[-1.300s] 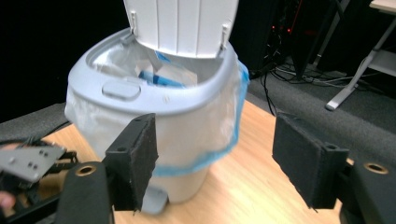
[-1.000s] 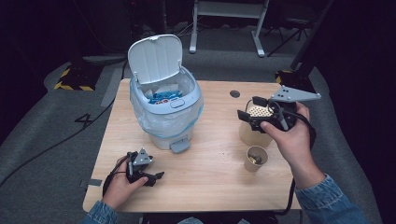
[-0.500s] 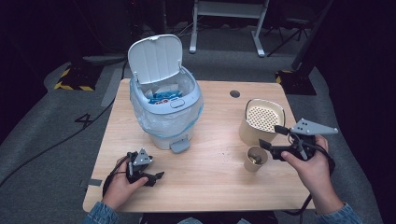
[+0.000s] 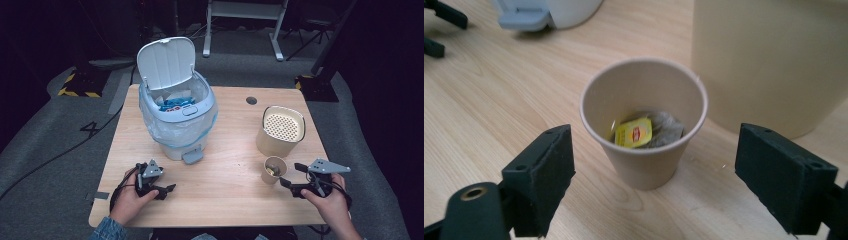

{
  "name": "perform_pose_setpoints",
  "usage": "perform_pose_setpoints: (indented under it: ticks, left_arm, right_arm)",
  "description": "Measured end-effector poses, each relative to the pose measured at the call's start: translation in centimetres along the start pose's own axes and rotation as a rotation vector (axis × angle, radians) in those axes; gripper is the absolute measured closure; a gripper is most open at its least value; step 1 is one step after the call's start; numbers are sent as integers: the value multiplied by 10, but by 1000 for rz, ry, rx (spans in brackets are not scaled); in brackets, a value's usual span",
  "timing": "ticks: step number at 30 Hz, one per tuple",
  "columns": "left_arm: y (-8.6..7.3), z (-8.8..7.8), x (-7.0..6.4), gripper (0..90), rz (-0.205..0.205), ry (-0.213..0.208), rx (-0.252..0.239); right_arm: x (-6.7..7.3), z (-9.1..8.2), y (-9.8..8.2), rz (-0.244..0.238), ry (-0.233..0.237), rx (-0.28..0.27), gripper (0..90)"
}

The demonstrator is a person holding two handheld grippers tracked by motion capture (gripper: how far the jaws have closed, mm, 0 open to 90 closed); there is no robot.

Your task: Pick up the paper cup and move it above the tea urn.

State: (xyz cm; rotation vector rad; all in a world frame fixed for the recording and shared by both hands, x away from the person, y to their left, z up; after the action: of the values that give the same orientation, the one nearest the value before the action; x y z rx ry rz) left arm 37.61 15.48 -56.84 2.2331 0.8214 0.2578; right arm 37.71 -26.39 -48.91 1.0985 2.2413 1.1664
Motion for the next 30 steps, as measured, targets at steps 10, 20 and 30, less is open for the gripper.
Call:
perform_pose_setpoints:
  ticks: [10, 20, 30]
  left_arm:
    - [0, 0, 0, 206, -3, 0, 0]
    - [0, 0, 0, 206, 0, 3, 1]
    - [0, 0, 0, 206, 1, 2, 1]
  right_arm:
    - [7, 43, -24, 24, 11, 25, 177]
    - [4, 64, -25, 28, -2, 15, 210]
    - [6, 69, -23, 41, 41, 0, 299]
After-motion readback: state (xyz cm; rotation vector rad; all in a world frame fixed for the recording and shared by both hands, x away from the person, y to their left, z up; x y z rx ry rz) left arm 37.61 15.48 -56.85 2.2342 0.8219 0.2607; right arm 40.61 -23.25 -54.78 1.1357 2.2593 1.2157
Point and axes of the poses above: each handheld gripper's, and its own axes: z roughly forward along the jaws, y roughly out of its top, x roughly to its left, the point moved 9 cm from there along z, roughly forward along the jaws, and after that the axes turned 3 degrees about -y, right-handed, at the moved point
